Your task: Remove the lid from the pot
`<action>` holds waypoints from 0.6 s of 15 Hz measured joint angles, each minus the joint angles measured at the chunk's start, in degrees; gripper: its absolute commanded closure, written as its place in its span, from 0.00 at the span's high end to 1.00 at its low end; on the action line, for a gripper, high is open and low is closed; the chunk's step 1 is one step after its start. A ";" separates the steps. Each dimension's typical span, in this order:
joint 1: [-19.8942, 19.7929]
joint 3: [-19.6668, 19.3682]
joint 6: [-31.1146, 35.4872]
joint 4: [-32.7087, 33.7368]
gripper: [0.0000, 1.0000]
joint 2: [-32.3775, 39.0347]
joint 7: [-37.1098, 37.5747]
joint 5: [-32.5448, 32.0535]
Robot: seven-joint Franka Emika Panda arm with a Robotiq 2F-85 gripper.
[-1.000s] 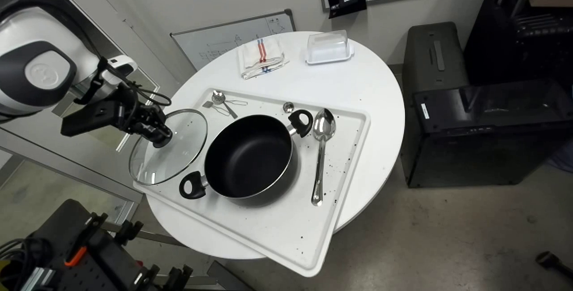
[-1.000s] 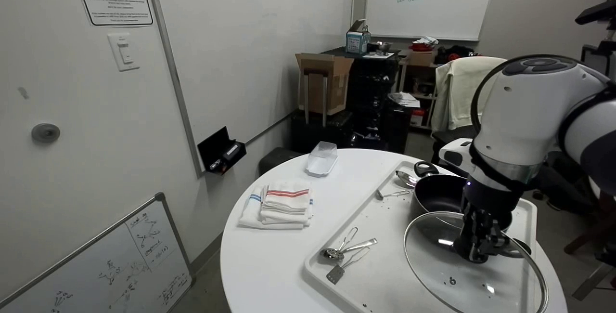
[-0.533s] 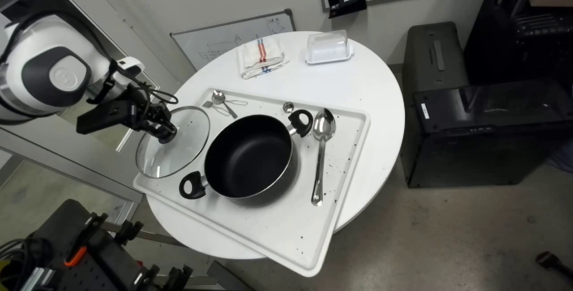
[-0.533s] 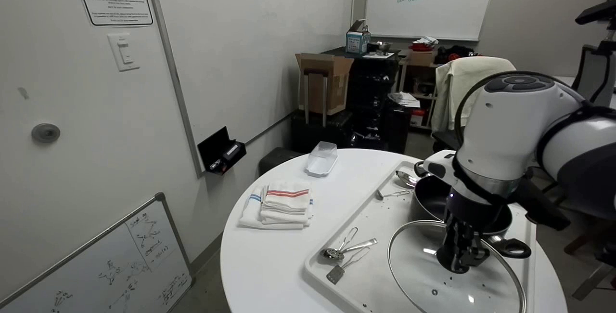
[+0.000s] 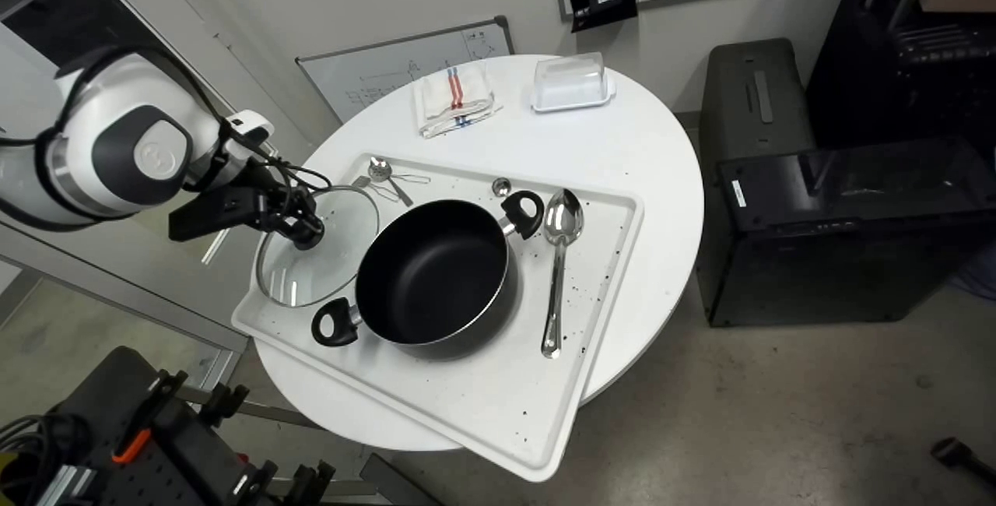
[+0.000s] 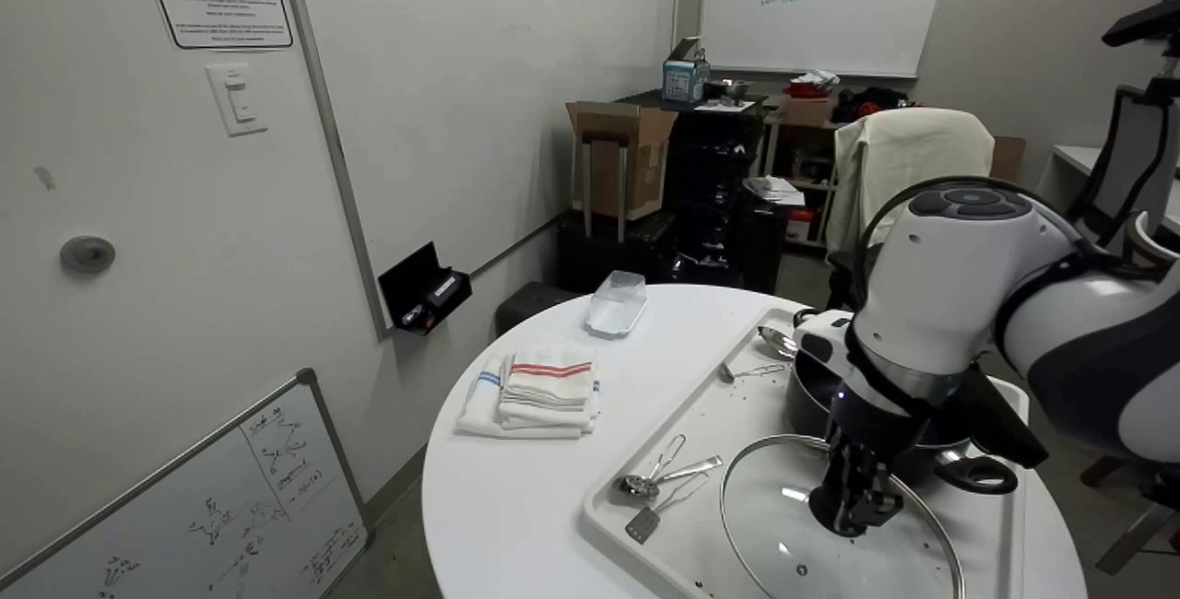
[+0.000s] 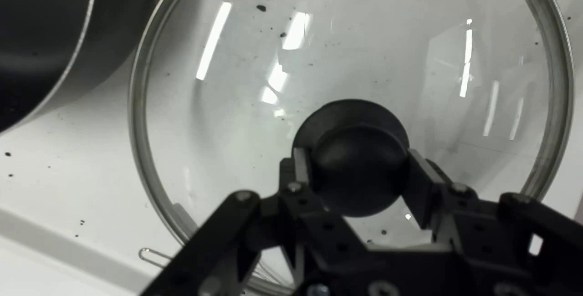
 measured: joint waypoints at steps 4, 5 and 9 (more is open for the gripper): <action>0.08 -1.61 2.10 2.40 0.25 4.58 -0.10 0.00; 0.11 -1.85 2.55 3.03 0.25 5.59 -0.10 0.00; 0.41 -2.57 3.66 4.99 0.25 8.84 -0.10 0.00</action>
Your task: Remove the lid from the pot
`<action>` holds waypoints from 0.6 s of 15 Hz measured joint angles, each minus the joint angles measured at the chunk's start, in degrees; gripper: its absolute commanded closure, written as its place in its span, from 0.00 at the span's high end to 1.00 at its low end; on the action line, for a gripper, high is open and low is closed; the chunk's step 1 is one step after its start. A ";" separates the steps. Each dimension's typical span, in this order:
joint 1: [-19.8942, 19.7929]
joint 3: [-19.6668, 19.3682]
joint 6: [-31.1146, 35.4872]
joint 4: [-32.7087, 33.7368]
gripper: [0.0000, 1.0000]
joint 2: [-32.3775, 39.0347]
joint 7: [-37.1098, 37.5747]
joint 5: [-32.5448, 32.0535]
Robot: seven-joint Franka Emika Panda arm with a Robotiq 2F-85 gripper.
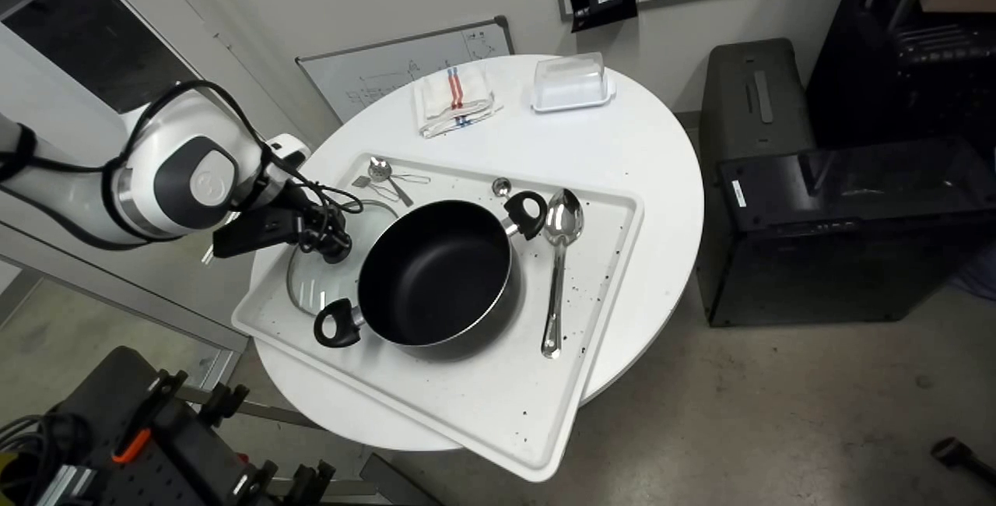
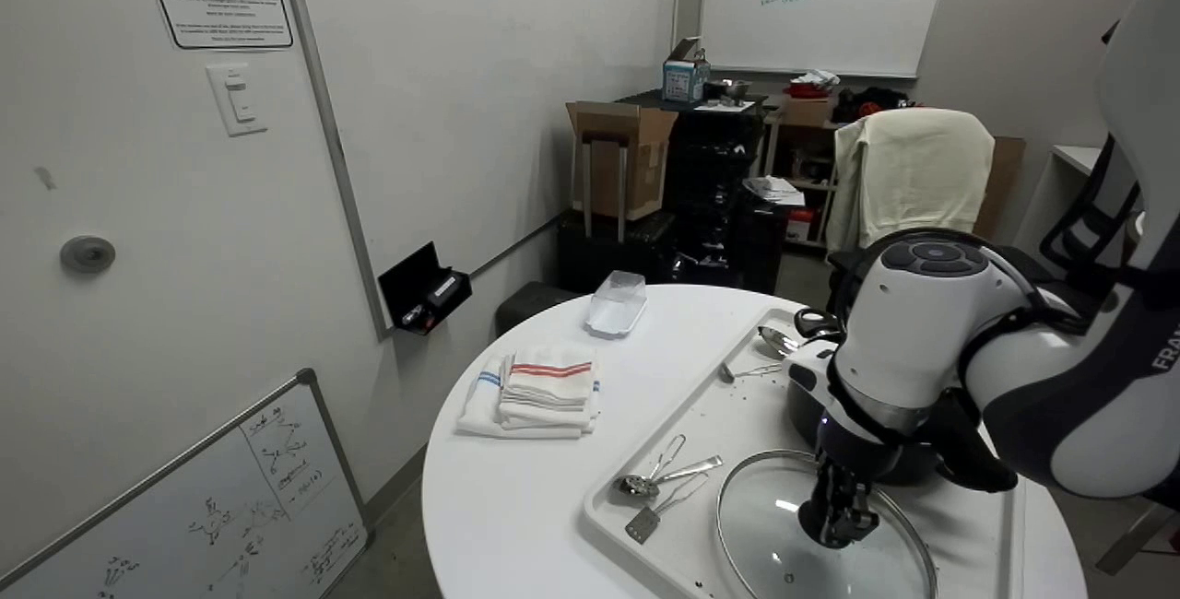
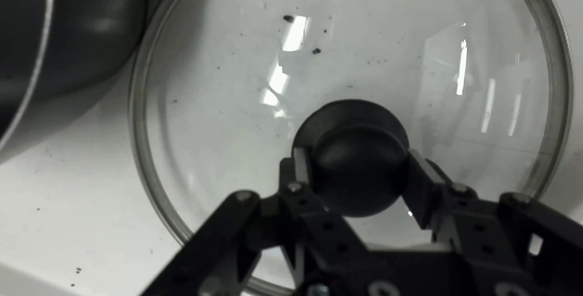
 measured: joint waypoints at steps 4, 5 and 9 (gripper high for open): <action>0.63 -0.92 0.49 0.76 0.70 1.91 0.00 0.00; 0.74 -1.07 0.72 0.76 0.76 2.12 0.00 0.00; 0.81 -1.39 1.50 0.72 0.99 1.99 -0.05 0.00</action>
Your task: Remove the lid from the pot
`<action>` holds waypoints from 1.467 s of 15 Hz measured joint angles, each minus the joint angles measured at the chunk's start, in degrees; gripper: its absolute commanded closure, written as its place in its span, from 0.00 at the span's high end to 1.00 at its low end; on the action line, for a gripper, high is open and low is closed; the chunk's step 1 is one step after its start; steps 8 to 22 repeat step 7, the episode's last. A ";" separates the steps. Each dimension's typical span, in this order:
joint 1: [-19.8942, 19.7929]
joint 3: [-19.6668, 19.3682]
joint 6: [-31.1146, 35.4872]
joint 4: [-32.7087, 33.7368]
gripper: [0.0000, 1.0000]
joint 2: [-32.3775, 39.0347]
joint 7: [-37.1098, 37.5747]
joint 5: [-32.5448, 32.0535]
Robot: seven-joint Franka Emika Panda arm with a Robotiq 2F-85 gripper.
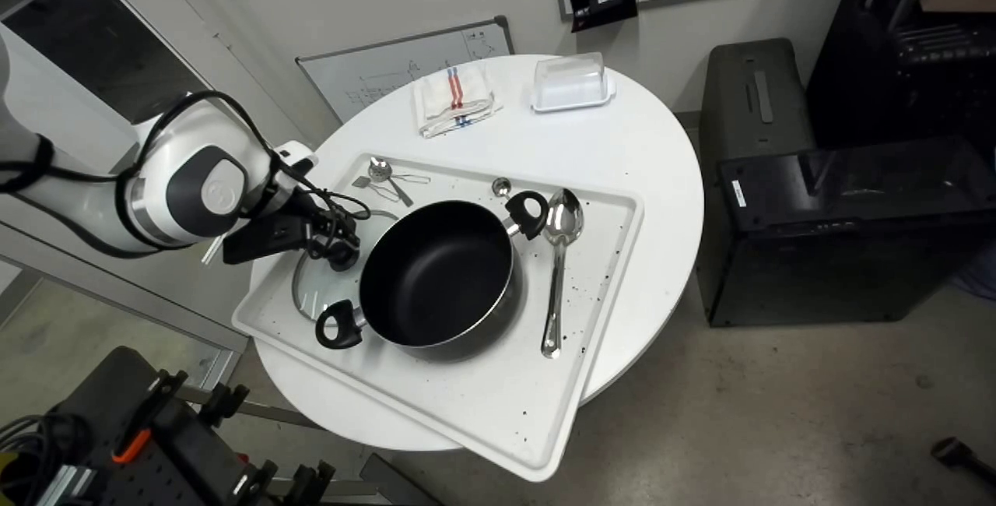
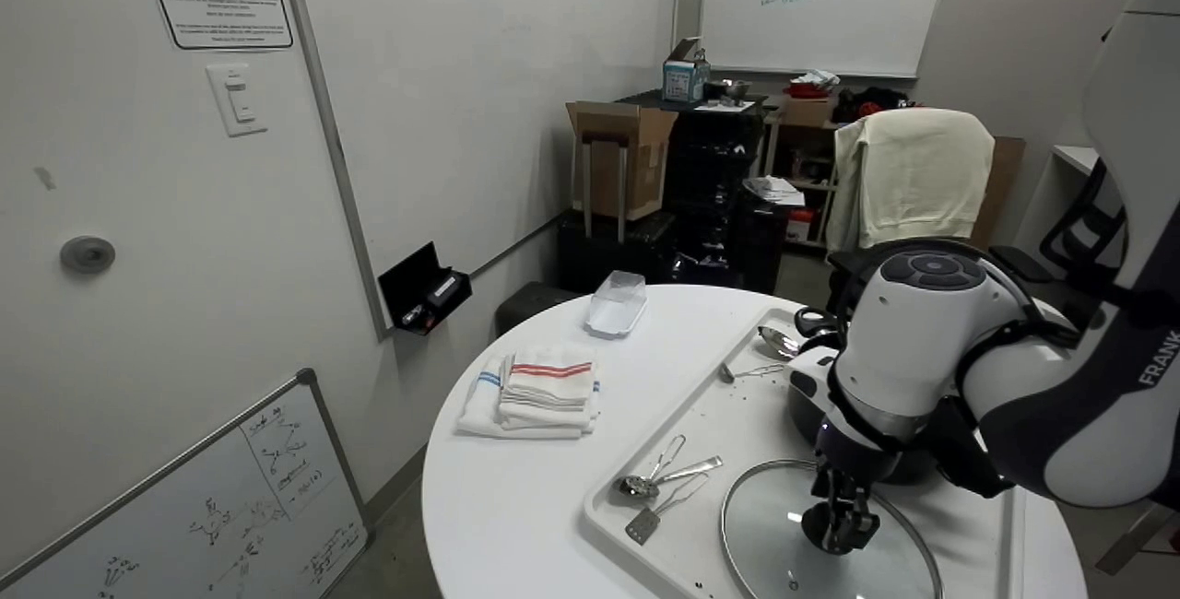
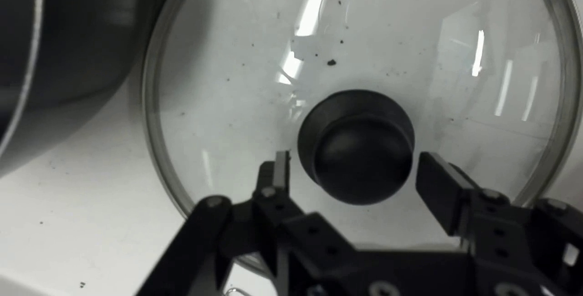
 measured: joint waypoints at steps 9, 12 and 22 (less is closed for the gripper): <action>-1.77 1.79 0.01 -6.01 1.00 -5.91 -3.60 0.00; -1.77 1.79 0.01 -6.01 1.00 -5.91 -3.60 0.00; -1.77 1.79 0.01 -6.01 1.00 -5.91 -3.60 0.00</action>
